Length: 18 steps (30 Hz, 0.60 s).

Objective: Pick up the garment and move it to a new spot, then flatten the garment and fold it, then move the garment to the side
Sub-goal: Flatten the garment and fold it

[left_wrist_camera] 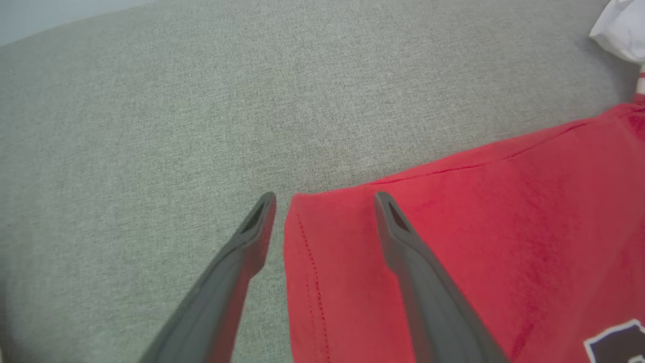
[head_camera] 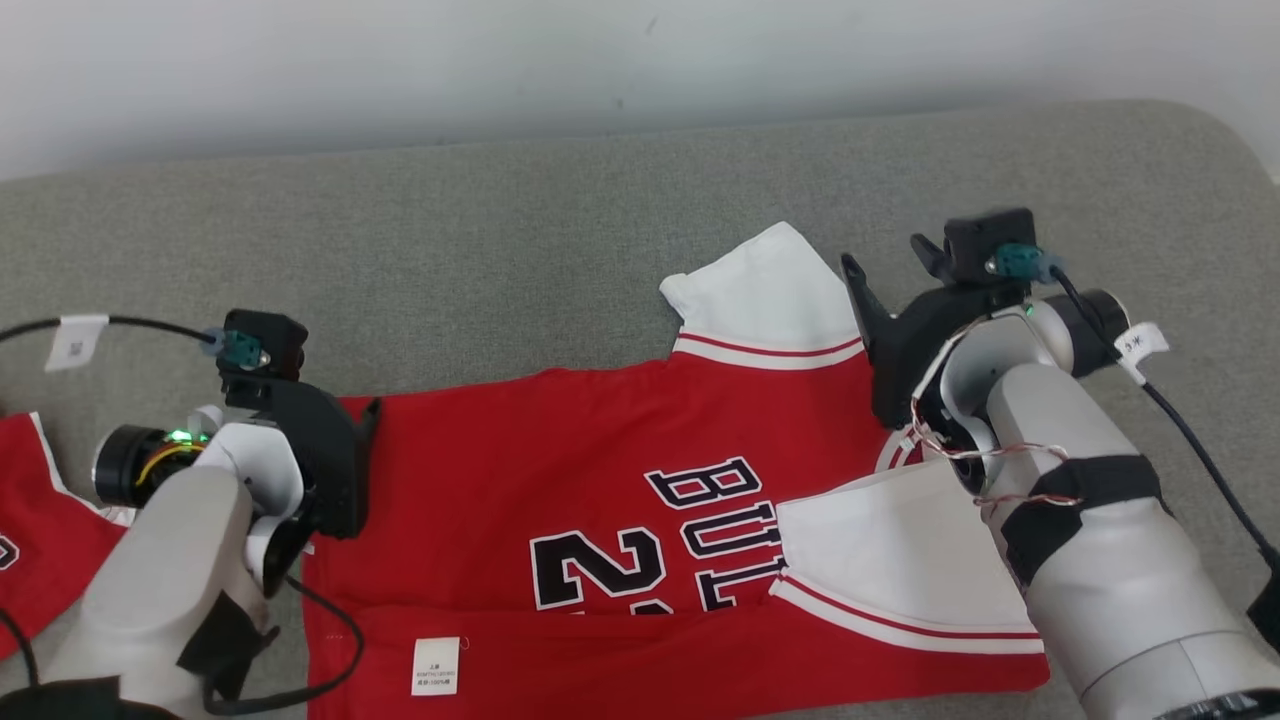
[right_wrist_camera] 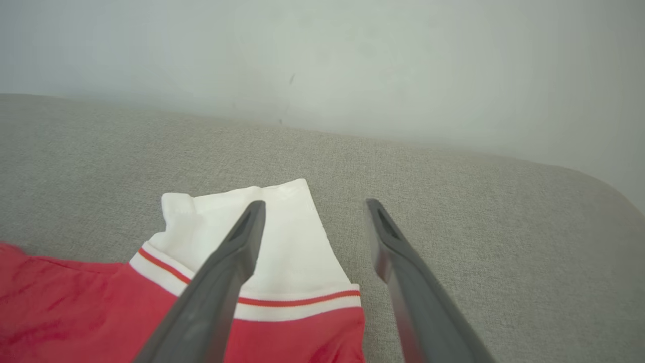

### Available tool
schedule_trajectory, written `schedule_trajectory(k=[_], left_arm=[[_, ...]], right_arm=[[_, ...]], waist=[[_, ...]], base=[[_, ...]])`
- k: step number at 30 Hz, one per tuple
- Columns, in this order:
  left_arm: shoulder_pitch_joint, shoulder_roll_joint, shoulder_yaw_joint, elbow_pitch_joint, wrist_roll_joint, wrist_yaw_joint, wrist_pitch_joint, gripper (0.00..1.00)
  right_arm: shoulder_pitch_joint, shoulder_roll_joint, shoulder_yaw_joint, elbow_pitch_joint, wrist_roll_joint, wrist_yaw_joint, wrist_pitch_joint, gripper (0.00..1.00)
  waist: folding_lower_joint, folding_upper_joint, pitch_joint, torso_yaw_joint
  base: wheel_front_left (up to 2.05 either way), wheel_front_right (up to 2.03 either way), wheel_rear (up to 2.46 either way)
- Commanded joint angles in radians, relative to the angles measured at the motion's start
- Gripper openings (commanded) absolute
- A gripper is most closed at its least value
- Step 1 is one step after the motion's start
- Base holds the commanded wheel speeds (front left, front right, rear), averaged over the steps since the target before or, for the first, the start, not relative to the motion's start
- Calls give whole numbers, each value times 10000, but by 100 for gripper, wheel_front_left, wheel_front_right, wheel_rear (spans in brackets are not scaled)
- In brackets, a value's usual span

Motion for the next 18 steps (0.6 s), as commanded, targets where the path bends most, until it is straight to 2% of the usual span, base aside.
schedule_trajectory(k=[1,10,18], left_arm=[[-159,168,-213,-105,-198,21,161,100],[-639,947,-1462,-170,-1517,20,966,100],[-953,1050,-2022,9,-2082,20,1027,100]], right_arm=[[-164,-49,222,93,109,-28,63,100],[-1230,-162,1719,671,825,-28,516,100],[-2091,-356,2348,1237,1007,-28,829,100]], waist=[[-2,-1,102,-6],[-2,-1,618,-86],[-2,-1,1044,32]], base=[[0,0,0],[0,0,0],[0,0,0]])
